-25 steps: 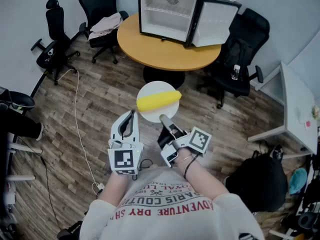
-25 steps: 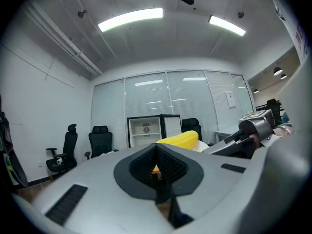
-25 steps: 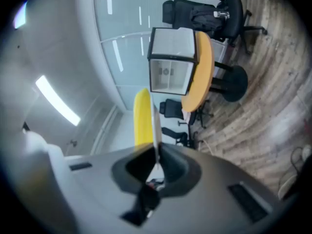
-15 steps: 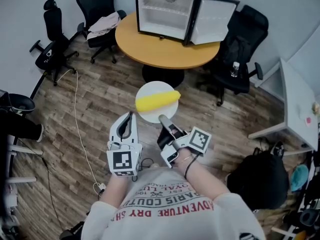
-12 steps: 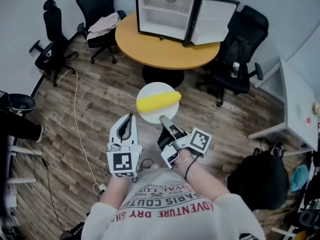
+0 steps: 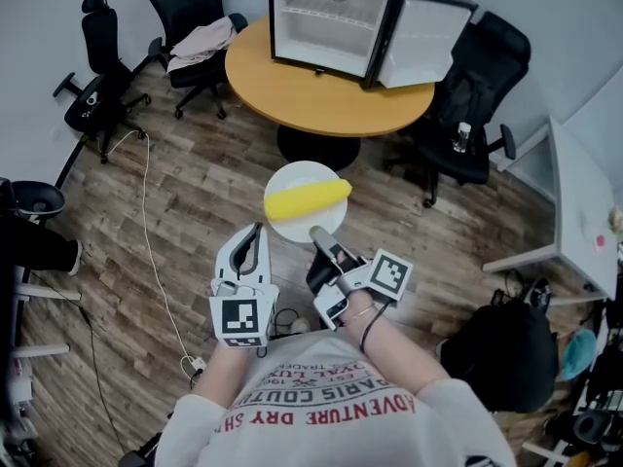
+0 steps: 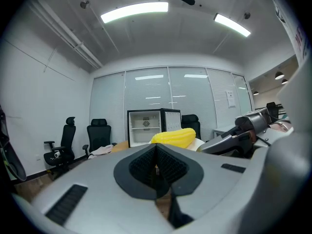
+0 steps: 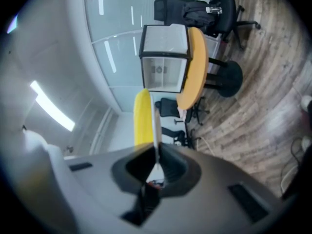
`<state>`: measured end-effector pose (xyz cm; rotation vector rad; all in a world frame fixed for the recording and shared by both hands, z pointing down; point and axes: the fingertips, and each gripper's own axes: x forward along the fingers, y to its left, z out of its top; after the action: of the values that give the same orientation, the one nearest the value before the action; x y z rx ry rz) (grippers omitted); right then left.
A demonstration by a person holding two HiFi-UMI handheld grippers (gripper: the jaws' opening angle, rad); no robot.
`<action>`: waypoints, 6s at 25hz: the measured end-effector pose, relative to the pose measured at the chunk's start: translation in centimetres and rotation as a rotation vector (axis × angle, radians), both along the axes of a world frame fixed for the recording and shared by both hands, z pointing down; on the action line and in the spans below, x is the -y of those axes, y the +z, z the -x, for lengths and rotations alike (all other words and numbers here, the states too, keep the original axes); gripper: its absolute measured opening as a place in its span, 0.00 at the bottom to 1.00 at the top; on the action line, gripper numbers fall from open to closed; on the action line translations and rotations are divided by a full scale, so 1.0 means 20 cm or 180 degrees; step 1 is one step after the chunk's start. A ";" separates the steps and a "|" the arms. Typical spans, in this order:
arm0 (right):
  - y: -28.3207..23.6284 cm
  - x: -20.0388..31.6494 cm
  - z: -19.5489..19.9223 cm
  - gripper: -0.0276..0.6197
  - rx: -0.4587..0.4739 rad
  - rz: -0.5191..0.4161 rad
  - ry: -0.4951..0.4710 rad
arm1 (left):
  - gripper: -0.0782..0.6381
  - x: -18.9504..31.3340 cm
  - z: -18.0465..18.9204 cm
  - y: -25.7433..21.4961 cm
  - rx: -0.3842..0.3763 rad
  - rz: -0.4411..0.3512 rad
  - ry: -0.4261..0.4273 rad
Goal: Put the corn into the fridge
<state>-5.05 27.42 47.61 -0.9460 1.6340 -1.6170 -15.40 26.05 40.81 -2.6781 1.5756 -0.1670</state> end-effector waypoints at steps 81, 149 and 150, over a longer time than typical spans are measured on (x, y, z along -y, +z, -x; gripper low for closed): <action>0.06 3.53 -0.86 0.11 0.0293 0.0321 0.1603 | 0.14 3.66 -0.90 0.05 -0.0117 0.0213 0.1530; -0.18 3.09 -0.76 0.09 -0.5038 -0.0795 0.0916 | 0.14 3.31 -0.84 0.07 0.0094 0.0178 0.1830; -0.19 3.09 -0.76 0.09 -0.5047 -0.0809 0.0914 | 0.14 3.31 -0.84 0.07 0.0093 0.0181 0.1827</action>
<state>10.18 -34.40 43.88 -2.4386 2.2774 -0.1855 1.47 -40.15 42.24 -3.0164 0.7483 -0.2299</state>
